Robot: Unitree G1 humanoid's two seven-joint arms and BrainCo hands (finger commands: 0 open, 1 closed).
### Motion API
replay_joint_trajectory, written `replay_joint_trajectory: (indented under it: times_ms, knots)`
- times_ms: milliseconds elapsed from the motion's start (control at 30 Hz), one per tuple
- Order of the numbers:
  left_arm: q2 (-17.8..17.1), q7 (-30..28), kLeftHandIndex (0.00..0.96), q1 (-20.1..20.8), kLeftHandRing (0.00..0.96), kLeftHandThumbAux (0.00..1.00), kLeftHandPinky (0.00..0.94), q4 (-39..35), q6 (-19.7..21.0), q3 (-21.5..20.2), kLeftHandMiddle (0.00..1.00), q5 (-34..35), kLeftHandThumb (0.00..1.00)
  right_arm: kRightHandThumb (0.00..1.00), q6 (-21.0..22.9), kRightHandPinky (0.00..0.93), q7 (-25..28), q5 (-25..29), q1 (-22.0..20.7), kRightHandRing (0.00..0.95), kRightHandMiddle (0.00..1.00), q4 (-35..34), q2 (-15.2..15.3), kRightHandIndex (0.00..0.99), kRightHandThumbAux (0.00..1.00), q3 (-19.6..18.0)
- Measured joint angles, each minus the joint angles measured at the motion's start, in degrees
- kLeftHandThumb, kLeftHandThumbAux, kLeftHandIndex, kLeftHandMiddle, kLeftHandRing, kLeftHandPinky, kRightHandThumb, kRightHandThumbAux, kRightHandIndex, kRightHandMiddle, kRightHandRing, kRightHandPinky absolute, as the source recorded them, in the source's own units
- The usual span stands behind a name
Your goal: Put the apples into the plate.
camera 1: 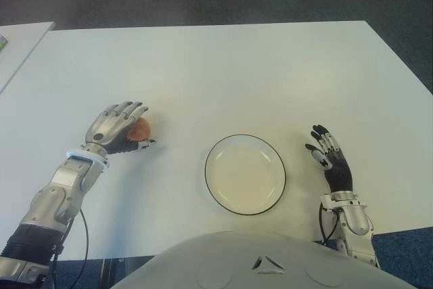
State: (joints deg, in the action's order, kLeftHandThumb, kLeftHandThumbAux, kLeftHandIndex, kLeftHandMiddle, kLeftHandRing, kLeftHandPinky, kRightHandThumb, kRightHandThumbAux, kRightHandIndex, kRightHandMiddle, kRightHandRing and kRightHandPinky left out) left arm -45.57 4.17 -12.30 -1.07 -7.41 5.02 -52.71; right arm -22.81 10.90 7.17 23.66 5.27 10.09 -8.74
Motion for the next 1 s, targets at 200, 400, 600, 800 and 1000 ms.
replay_joint_trajectory:
  times_ms: [200, 400, 600, 800, 1000]
  knots:
    - [-0.01, 0.0, 0.039, -0.3, 0.0, 0.311, 0.026, 0.87, -0.01, 0.04, 0.003, -0.01, 0.205, 0.115, 0.53, 0.0, -0.06, -0.14, -0.07, 0.0, 0.0, -0.19, 0.12, 0.0, 0.458, -0.3]
    - [-0.31, 0.02, 0.035, -0.84, 0.0, 0.319, 0.024, 1.61, 0.04, 0.1, 0.001, -0.18, 0.229, 0.112, 1.14, 0.0, -0.06, -0.14, -0.15, 0.0, 0.0, -0.36, 0.37, 0.0, 0.466, -0.57]
    - [-1.12, 0.07, 0.041, -0.98, 0.0, 0.329, 0.041, 2.54, -0.14, 0.12, 0.003, -0.27, 0.256, 0.099, 1.53, 0.0, -0.05, -0.11, -0.36, 0.0, 0.0, -0.34, 0.46, 0.0, 0.471, -1.05]
    - [-1.49, 2.19, 0.05, -0.37, 0.002, 0.335, 0.055, 5.56, -0.15, 0.41, 0.015, -0.75, 0.282, 0.094, 1.52, 0.0, -0.04, -0.17, -0.95, 0.0, 0.0, 0.3, 0.73, 0.0, 0.468, -1.49]
    - [-2.1, 4.06, 0.06, 0.32, 0.01, 0.35, 0.068, 8.48, -0.12, 0.8, 0.021, -0.86, 0.297, 0.089, 1.34, 0.0, -0.02, -0.2, -1.44, 0.0, 0.0, 1.17, 1.03, 0.0, 0.469, -1.62]
